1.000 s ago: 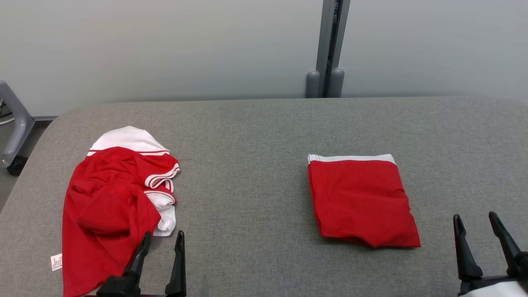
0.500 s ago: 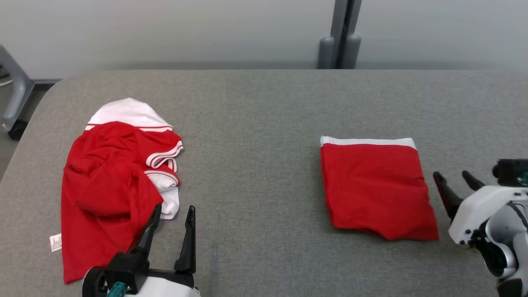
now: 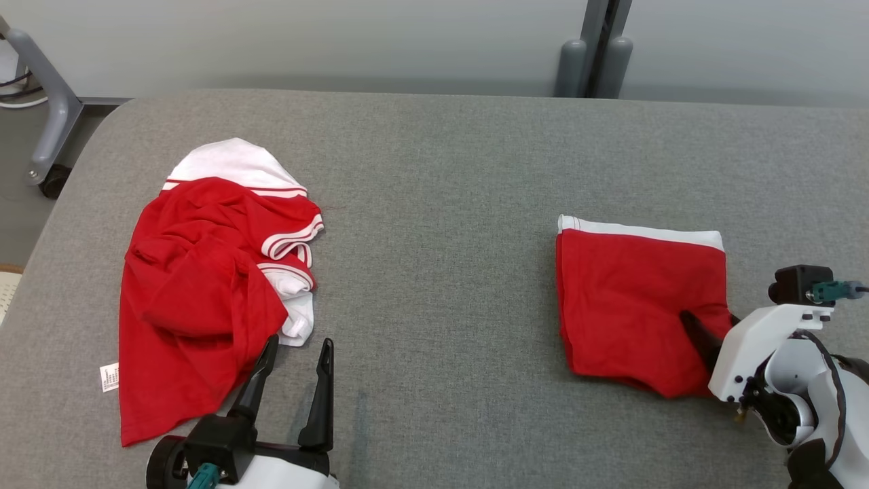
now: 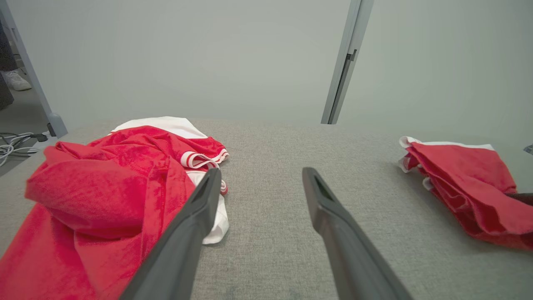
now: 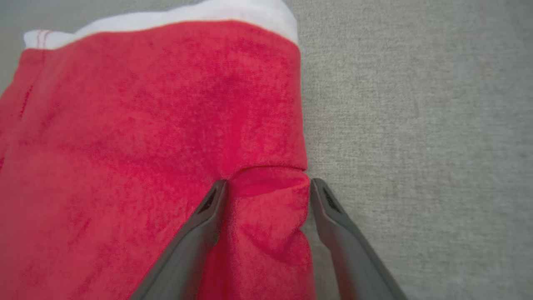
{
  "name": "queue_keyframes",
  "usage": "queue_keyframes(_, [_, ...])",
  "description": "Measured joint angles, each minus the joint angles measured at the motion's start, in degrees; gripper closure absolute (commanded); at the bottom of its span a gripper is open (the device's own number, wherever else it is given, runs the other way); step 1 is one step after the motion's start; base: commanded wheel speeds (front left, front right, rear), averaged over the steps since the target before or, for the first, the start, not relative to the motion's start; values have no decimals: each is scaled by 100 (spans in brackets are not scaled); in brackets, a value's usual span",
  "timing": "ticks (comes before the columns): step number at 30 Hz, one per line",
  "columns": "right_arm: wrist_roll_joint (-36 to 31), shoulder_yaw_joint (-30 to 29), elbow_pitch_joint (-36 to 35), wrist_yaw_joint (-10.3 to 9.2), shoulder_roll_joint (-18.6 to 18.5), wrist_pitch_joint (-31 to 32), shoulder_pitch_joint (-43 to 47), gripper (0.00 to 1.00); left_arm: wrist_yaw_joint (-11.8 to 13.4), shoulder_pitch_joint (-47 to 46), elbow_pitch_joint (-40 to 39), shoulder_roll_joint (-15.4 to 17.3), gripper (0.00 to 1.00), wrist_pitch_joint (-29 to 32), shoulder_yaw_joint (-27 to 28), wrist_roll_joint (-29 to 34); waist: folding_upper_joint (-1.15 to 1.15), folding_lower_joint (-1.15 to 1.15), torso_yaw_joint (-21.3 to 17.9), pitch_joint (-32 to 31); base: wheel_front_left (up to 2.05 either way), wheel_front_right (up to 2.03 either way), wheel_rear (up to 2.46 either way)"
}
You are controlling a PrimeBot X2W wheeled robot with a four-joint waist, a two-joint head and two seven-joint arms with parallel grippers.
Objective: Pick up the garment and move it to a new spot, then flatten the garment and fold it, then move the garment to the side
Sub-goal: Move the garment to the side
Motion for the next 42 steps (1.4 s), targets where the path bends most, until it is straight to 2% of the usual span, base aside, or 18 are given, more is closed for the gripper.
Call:
queue_keyframes(3, [291, 154, 64, 0, -8, 9, -88, 0, 0, -1, -8, -1, 0, -1, -4, 10, 0, 0, -21, 28, 0, 0, 0])
queue_keyframes(4, [413, 203, 71, 0, -12, 3, -116, 63, 1, -1, -12, -1, 0, -1, 1, 14, 0, 0, -33, 42, 0, 0, 0])
queue_keyframes(5, [509, 245, 78, 0, -16, -32, -147, 100, 1, -5, -18, -1, 0, 0, 12, 19, 0, 0, -50, 54, 0, 0, 0])
queue_keyframes(11, [988, 281, 190, 1, -90, -265, -346, 100, 3, -51, -75, -1, 0, -1, 54, 25, 0, 0, -240, 138, 0, 0, 0])
queue_keyframes(17, [989, 427, 332, 0, -479, -595, -626, 100, -8, -53, -85, -1, 0, -1, 102, 86, 0, 0, -587, 228, 0, 0, 0])
queue_keyframes(23, [576, 428, 719, 0, -1161, -918, -1059, 100, -200, -195, -74, -5, 0, -1, 75, 288, 0, 0, -868, 402, 0, 0, 0])
queue_keyframes(26, [375, 369, 994, 1, -1354, -1017, -1387, 100, -237, -292, -101, 0, 0, -1, 79, 289, 0, 0, -893, 550, 0, 0, 0])
queue_keyframes(32, [12, 152, 1777, 1, -1603, -1235, -1958, 100, -359, -250, -35, 12, 0, -1, 46, 422, 0, 0, -775, 736, 0, 0, 0])
queue_keyframes(37, [-617, 75, 2493, 1, -2061, -1408, -2432, 100, -379, -144, -96, 13, 0, -1, 89, 477, 0, 0, -559, 867, 0, 0, 0])
queue_keyframes(41, [-1044, 24, 2888, 1, -2221, -1550, -2735, 100, -382, -71, -136, 16, 0, -1, 146, 493, 0, 0, -536, 945, 0, 0, 0])
queue_keyframes(42, [-1143, 4, 2947, 1, -2231, -1624, -2784, 69, -387, -69, -137, 15, 0, -1, 149, 502, 0, 0, -549, 952, 0, 0, 0])
